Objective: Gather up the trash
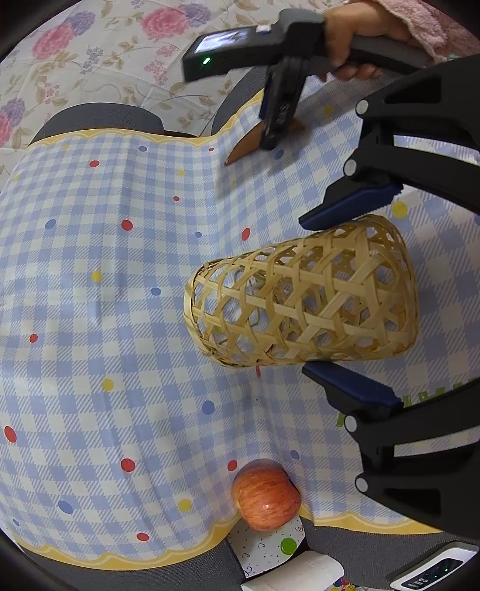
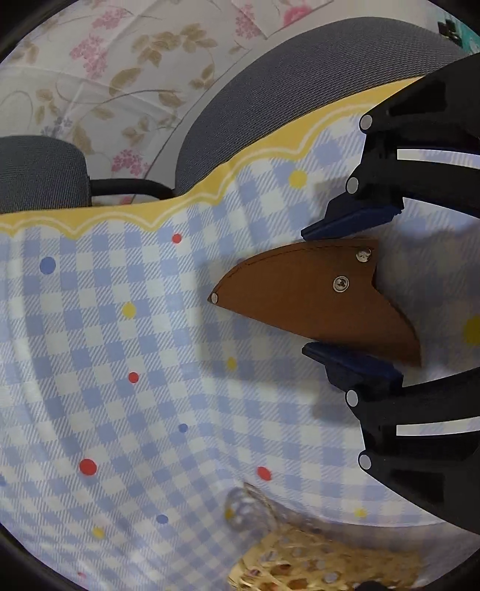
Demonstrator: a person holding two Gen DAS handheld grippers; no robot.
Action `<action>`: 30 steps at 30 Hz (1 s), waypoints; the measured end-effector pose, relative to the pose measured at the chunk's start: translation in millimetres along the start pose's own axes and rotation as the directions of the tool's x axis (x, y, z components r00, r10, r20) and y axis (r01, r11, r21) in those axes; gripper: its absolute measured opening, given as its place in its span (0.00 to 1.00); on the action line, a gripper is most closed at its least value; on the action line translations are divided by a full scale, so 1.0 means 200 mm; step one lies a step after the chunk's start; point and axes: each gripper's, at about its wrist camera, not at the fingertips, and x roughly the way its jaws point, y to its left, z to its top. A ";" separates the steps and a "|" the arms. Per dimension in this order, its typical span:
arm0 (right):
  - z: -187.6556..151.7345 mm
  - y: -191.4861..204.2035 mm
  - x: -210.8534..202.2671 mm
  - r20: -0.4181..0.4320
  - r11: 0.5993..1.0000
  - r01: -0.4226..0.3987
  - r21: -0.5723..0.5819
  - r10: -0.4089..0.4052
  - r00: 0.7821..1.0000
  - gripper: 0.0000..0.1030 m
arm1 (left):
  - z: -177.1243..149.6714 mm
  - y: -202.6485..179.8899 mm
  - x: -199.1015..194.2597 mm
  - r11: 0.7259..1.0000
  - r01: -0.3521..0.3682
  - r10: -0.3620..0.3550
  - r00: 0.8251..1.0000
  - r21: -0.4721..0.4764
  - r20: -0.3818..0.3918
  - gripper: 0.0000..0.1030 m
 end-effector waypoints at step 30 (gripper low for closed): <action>-0.58 -0.18 -1.05 0.314 0.981 -0.193 -0.011 0.187 0.931 0.52 | -0.23 -0.38 -0.60 0.971 0.179 -0.201 0.970 0.157 0.139 0.69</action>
